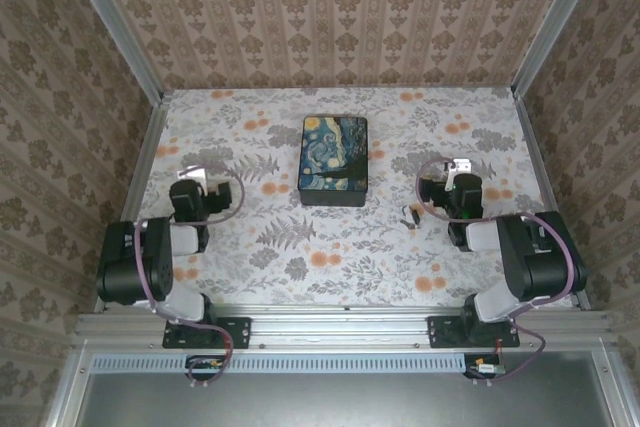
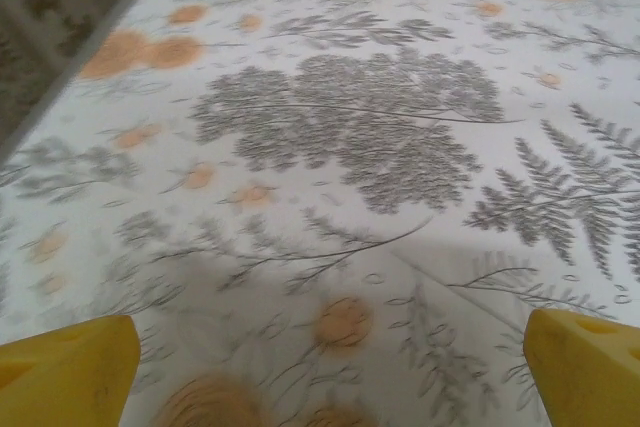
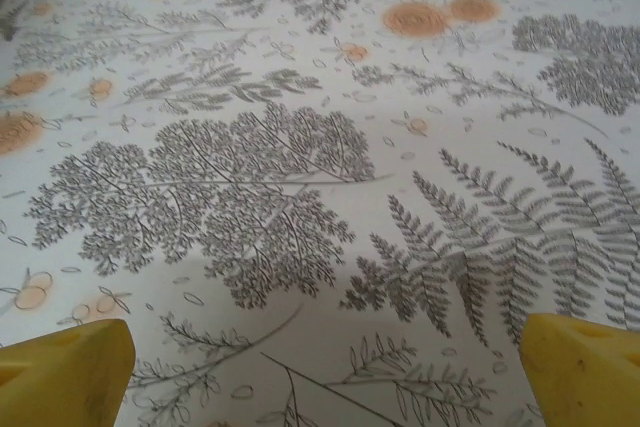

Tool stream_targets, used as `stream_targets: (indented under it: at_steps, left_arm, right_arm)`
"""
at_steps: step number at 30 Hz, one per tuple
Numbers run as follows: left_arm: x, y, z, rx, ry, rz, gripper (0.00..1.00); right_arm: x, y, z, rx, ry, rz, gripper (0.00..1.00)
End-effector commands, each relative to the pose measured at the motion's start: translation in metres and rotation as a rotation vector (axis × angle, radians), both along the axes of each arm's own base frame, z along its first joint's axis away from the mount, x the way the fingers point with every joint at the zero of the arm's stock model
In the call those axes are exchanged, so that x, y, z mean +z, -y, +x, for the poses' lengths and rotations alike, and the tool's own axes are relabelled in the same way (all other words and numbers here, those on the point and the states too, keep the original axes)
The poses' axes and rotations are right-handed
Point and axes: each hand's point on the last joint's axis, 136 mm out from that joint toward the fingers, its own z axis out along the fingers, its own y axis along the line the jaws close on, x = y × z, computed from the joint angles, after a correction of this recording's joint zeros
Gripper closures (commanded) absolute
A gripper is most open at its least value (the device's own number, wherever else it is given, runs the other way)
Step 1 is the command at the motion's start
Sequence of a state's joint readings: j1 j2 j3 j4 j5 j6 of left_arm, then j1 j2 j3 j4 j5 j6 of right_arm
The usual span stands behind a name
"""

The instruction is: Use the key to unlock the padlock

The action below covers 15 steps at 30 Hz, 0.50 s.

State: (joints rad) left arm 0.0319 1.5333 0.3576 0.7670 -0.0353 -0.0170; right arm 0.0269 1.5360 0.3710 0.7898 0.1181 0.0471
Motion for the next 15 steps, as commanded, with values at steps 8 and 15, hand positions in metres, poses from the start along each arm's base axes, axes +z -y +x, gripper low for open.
stream_targets:
  at_steps: [8,15]
  left_arm:
    - [0.036,0.0253,0.0239,-0.115,0.131,0.058,0.0]
    - [0.0364,0.0254,0.0239,-0.118,0.134,0.056,0.0]
  right_arm:
    - [0.0309,-0.0003,0.0164,0.0,0.11,-0.004,0.0]
    - [0.0314,-0.0003,0.0168,0.0,0.112,-0.004,0.0]
